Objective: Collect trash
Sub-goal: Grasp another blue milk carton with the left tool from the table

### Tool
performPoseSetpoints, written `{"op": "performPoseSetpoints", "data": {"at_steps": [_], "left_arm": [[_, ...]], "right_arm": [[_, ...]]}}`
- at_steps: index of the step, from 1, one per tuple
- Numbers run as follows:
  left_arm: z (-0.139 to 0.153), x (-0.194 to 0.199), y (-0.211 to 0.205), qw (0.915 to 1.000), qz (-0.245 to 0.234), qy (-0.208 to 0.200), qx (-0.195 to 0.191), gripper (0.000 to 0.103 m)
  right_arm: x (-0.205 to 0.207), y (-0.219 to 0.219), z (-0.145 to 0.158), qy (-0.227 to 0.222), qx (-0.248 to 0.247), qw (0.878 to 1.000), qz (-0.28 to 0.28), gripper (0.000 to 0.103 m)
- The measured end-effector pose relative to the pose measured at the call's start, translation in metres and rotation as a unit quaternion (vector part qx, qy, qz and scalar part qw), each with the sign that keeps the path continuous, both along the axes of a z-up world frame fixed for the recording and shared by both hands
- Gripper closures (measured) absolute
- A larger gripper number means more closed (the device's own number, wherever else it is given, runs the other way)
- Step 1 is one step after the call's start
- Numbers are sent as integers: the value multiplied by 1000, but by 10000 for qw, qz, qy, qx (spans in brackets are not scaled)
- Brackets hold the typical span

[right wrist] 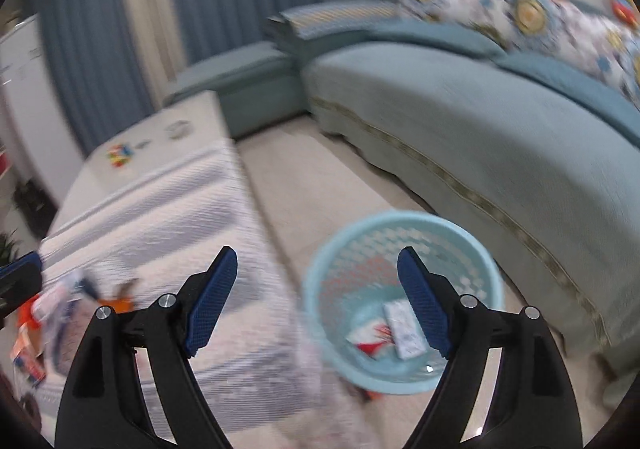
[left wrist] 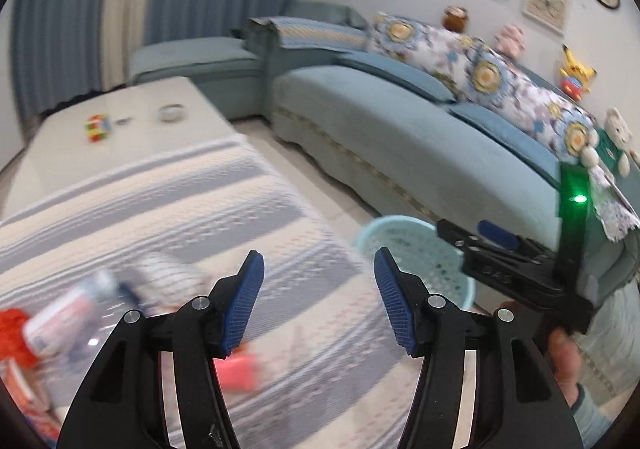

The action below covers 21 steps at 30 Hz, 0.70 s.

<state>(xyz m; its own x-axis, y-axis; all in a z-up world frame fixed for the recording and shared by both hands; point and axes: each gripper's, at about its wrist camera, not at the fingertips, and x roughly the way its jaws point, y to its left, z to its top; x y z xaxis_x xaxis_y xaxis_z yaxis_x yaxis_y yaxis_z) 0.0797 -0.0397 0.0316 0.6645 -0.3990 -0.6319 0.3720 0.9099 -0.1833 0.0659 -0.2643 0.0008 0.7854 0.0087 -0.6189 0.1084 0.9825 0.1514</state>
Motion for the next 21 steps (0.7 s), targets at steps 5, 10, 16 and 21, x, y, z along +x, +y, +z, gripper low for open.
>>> {"op": "performPoseSetpoints", "data": {"at_steps": [5, 10, 16, 21], "left_arm": [[-3, -14, 62, 9974, 663, 82, 257, 46], [-39, -17, 104, 9911, 1085, 447, 621, 46], [-80, -10, 118, 9884, 1068, 901, 588, 46], [-101, 2, 115, 9877, 1000, 1087, 518, 48]], "right_arm": [[-4, 69, 7, -150, 138, 9944, 1041, 25], [1, 124, -18, 1, 189, 9805, 1958, 41], [7, 155, -56, 361, 107, 9682, 2473, 43], [4, 168, -75, 534, 39, 9603, 2739, 43]]}}
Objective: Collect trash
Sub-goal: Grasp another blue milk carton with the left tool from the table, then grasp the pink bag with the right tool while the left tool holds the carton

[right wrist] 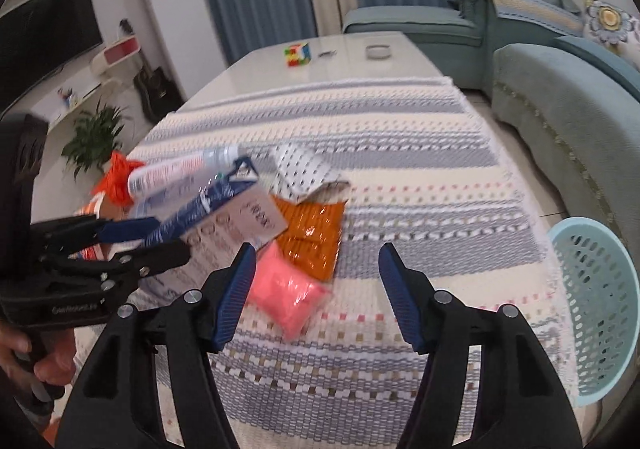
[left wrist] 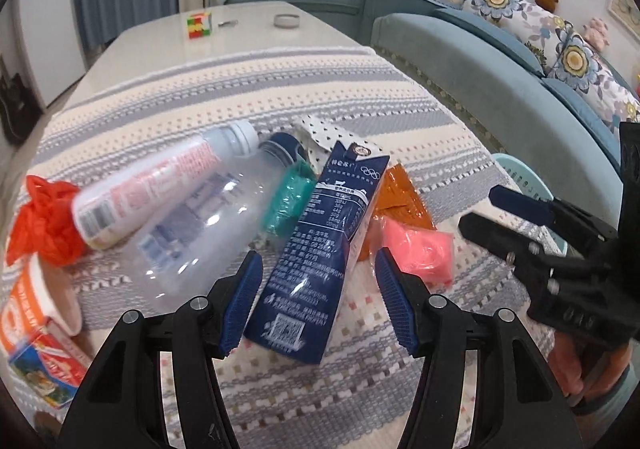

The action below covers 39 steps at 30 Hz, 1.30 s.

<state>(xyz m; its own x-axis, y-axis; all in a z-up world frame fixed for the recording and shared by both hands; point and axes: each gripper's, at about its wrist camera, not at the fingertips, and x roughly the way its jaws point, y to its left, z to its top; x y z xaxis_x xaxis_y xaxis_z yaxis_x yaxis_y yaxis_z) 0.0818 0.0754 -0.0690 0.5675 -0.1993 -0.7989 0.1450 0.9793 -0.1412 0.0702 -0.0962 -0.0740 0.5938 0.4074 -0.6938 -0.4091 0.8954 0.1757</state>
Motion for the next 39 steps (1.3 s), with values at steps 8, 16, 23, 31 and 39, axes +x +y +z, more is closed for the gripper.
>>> {"op": "performPoseSetpoints", "data": {"at_steps": [8, 16, 23, 31, 39], "left_arm": [[-12, 2, -2, 9999, 26, 96, -79, 69], [7, -17, 15, 9985, 206, -145, -494, 69], [12, -21, 23, 9967, 356, -236, -691, 69], [14, -24, 25, 9961, 398, -352, -704, 69], [38, -30, 21, 9934, 374, -766, -771, 69]], "right_arm": [[8, 14, -17, 223, -109, 9991, 356, 43], [-2, 28, -27, 491, -266, 9944, 895, 43], [-11, 36, -23, 441, -403, 9929, 1026, 43], [-5, 59, -34, 314, -903, 9896, 1073, 43], [-13, 38, -16, 30, -722, 9936, 869, 67]]}}
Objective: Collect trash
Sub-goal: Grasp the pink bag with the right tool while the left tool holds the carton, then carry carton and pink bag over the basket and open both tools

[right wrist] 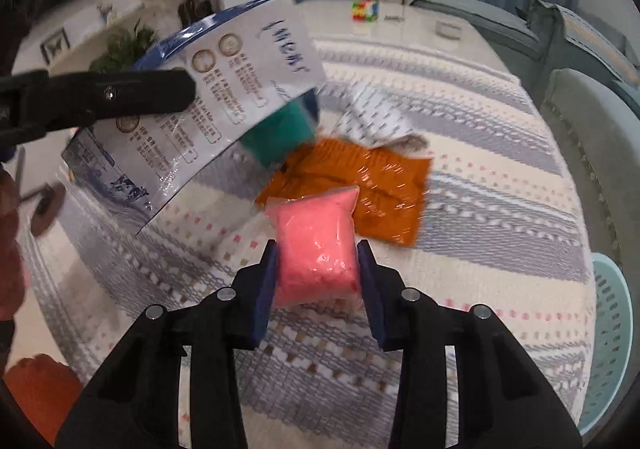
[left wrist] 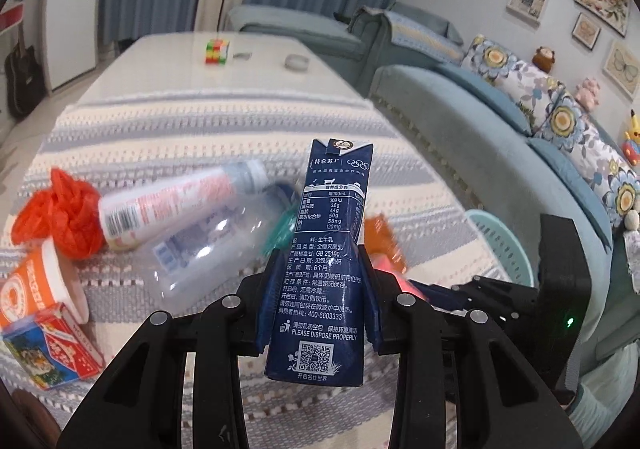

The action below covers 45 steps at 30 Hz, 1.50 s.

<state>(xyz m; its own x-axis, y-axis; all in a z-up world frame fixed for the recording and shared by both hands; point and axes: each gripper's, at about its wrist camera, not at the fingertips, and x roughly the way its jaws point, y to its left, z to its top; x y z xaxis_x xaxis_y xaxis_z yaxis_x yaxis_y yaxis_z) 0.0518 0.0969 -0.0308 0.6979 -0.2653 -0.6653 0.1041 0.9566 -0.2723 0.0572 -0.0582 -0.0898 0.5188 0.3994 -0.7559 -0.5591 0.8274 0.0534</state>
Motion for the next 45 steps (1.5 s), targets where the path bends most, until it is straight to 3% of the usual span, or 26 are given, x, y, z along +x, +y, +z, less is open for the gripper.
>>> {"op": "performPoseSetpoints", "data": {"at_steps": [6, 11, 19, 26, 31, 33, 45], "left_arm": [[38, -1, -24, 9987, -153, -490, -56, 69], [70, 7, -66, 9959, -449, -787, 0, 69], [98, 26, -163, 9870, -1155, -1089, 261, 69], [79, 50, -235, 9835, -1517, -872, 455, 69], [49, 64, -278, 9801, -1794, -613, 587, 69], [35, 69, -291, 9787, -1883, -477, 668, 69], [-32, 81, -329, 9682, -2322, 182, 915, 69]], "right_arm": [[-2, -49, 53, -660, 199, 9956, -633, 68], [0, -103, 91, -1072, 359, 9846, -1334, 68], [4, -196, 110, -1223, 518, 9602, -2458, 68], [2, -274, 92, -967, 638, 9370, -3295, 68], [7, -327, 56, -345, 1184, 9230, -3644, 68], [10, -343, 41, -225, 1114, 9165, -3836, 68], [24, -359, -30, 415, 645, 8979, -4335, 67]]}}
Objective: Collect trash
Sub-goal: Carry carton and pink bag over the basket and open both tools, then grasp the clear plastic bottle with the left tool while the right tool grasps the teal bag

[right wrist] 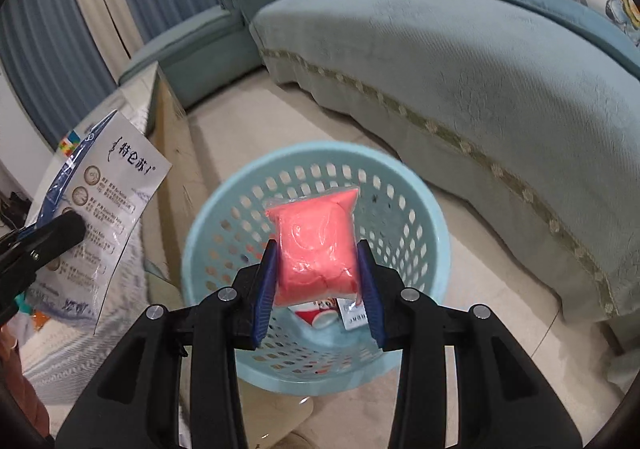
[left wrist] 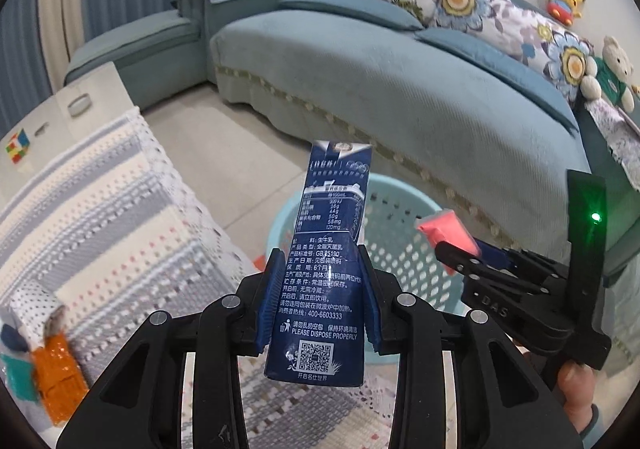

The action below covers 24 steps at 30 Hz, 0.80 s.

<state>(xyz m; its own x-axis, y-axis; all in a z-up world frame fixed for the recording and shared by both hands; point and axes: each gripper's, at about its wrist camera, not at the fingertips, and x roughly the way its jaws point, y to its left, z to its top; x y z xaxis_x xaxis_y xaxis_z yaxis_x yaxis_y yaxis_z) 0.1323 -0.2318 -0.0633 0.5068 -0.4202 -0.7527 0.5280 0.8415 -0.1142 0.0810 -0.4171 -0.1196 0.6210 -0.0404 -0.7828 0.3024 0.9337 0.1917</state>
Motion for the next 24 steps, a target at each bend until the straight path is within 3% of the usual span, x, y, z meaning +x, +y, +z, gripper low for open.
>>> {"op": "performPoseSetpoints", "data": {"at_steps": [4, 16, 24], "left_arm": [[-1, 1, 3, 10000, 39, -14, -43, 55], [18, -6, 19, 9995, 134, -126, -248, 55], [52, -22, 53, 9974, 302, -377, -530, 55]], "right_arm": [[-2, -1, -7, 58, 28, 10000, -70, 65], [-7, 14, 11, -29, -128, 9999, 20, 61], [-13, 46, 50, -393, -213, 9983, 368, 61]]}}
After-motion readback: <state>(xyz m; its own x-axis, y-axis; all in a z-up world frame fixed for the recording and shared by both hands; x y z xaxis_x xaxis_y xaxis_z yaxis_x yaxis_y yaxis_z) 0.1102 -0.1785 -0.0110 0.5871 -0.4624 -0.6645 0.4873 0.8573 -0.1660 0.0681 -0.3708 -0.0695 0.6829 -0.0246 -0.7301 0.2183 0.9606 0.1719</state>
